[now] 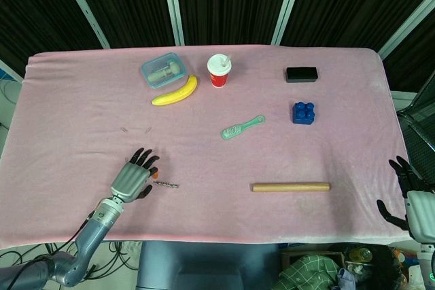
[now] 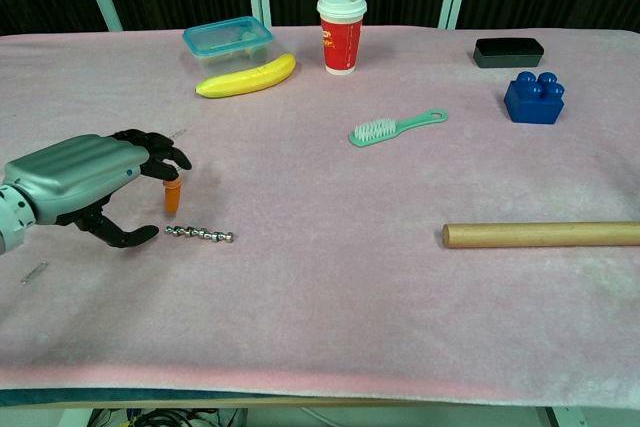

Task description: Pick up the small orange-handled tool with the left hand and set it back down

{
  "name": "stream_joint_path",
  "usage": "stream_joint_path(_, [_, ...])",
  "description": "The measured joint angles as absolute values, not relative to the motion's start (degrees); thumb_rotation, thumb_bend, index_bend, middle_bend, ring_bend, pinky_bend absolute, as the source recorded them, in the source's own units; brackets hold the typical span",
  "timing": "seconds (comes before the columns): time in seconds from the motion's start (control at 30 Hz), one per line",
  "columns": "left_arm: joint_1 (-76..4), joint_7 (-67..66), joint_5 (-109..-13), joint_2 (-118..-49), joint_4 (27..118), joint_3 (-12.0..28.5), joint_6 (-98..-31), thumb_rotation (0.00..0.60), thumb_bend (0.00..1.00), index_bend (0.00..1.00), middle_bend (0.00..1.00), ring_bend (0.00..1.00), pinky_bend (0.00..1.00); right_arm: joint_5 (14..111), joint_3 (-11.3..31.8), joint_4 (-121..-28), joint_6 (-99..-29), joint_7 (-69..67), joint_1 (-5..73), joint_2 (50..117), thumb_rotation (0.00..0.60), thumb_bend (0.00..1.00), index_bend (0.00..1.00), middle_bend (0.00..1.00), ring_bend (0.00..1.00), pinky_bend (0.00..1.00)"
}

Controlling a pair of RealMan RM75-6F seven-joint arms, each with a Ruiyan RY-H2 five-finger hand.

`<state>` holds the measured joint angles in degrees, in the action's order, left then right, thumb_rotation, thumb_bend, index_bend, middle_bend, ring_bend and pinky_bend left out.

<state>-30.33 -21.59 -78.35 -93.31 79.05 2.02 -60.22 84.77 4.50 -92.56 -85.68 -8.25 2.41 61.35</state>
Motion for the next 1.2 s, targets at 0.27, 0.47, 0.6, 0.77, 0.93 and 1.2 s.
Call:
stream_joint_path(0.27, [-30.3,-21.5,-78.6,-93.1,79.3,1.8,-60.5,0.600,0.36,0.47,0.16,0.00,0.00,84.9,4.4,-92.6,-85.7,-8.2,2.4,61.3,0.600,0.27,0.00,0.00,0.15,0.23])
stream_joint_path(0.47, [-30.3,-21.6,-78.0,-93.1,78.9,2.0,-60.2,0.600,0.41,0.47,0.16,0.00,0.00,84.7,4.5,-92.6,-85.6,-8.2,2.4,61.3,0.600,0.27,0.00,0.00,0.15,0.23])
stream_joint_path(0.6, [-30.4,-21.4,-78.0,-93.4,78.5,1.8,-59.8,0.600,0.41,0.47,0.16,0.00,0.00,84.6,4.5,-92.6,-85.5,-8.2,2.4,61.3,0.600,0.27,0.00,0.00,0.15,0.23])
stream_joint_path(0.77, [-30.6,-21.3,-78.0,-93.9,78.1,1.7,-59.6,0.600,0.38,0.47,0.16,0.00,0.00,84.6,4.5,-92.7,-85.5,-8.2,2.4,61.3,0.600,0.27,0.00,0.00,0.15,0.23])
stream_joint_path(0.93, [-30.3,-21.6,-77.7,-94.3,77.7,1.6,-60.0,0.600,0.37,0.48,0.16,0.00,0.00,84.5,4.5,-92.7,-85.5,-8.4,2.4,61.2,0.600,0.27,0.00,0.00,0.15,0.23])
stream_joint_path(1.2, [-30.5,-21.7,-77.8,-95.1,76.7,1.6,-59.7,0.600,0.37,0.49,0.16,0.00,0.00,84.5,4.5,-92.7,-85.5,-8.4,2.4,61.2,0.600,0.27,0.00,0.00,0.15,0.23])
